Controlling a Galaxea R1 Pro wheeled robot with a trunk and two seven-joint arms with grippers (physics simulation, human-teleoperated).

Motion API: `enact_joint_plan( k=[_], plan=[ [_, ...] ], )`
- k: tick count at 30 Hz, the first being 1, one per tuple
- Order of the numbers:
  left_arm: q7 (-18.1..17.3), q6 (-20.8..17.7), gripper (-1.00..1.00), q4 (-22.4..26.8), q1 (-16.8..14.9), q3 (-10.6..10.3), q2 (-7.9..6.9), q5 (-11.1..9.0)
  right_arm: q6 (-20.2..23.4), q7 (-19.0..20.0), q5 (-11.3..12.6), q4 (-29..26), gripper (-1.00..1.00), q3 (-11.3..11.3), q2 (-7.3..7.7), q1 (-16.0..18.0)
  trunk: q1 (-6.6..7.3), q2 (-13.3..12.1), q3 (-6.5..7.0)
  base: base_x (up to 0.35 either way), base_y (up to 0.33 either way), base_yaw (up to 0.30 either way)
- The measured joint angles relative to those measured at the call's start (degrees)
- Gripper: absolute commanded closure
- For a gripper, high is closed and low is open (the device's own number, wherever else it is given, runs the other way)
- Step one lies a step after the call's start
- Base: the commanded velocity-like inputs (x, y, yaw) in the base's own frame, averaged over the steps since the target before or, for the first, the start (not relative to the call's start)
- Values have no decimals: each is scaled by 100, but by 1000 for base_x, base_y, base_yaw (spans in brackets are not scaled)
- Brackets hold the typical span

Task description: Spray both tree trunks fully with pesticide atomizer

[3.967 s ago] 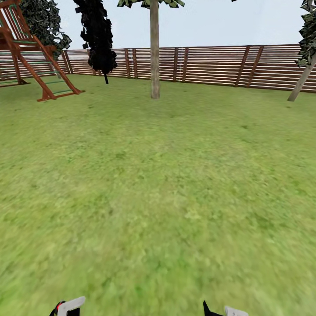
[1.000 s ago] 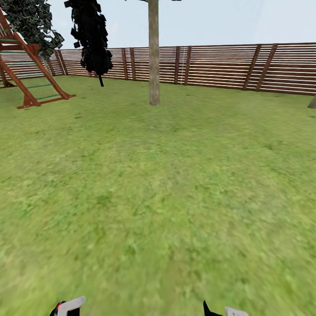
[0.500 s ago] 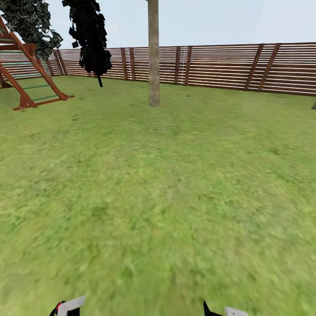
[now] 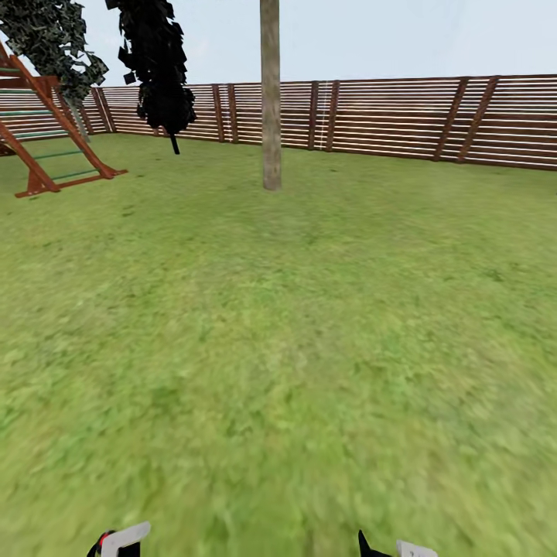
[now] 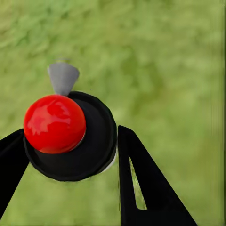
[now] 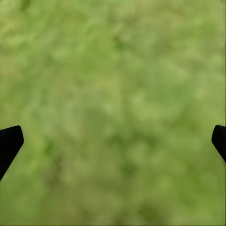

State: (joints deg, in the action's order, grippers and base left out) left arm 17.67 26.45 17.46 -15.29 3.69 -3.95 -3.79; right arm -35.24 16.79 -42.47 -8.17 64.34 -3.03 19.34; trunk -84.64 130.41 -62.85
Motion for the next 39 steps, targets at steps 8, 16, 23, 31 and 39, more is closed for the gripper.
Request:
enact_joint_plan(
  k=[8, 16, 23, 31, 39],
  plan=[
    [0, 0, 100, 2, 0, 0, 0, 0, 0, 0, 0, 0, -100, 0, 1, 0, 0, 0, 0, 339, 0, 0],
    [0, 0, 100, 2, 0, 0, 0, 0, 0, 0, -1, 0, -100, 0, 1, 0, 0, 0, 0, 339, 0, 0],
    [0, 0, 100, 2, 8, 0, 0, 0, 0, 0, 1, 0, -100, 0, 0, 0, 0, 0, 0, 339, 0, 0],
    [0, 0, 100, 2, 9, 0, 0, 0, 0, 0, 2, 0, -100, 0, 2, 0, 0, 0, 0, 339, 0, 0],
    [-9, 0, 100, 2, 9, -15, 13, 1, 0, 0, 1, 0, -100, 0, -1, 0, 0, 0, 0, 339, 0, 0]
  ],
)
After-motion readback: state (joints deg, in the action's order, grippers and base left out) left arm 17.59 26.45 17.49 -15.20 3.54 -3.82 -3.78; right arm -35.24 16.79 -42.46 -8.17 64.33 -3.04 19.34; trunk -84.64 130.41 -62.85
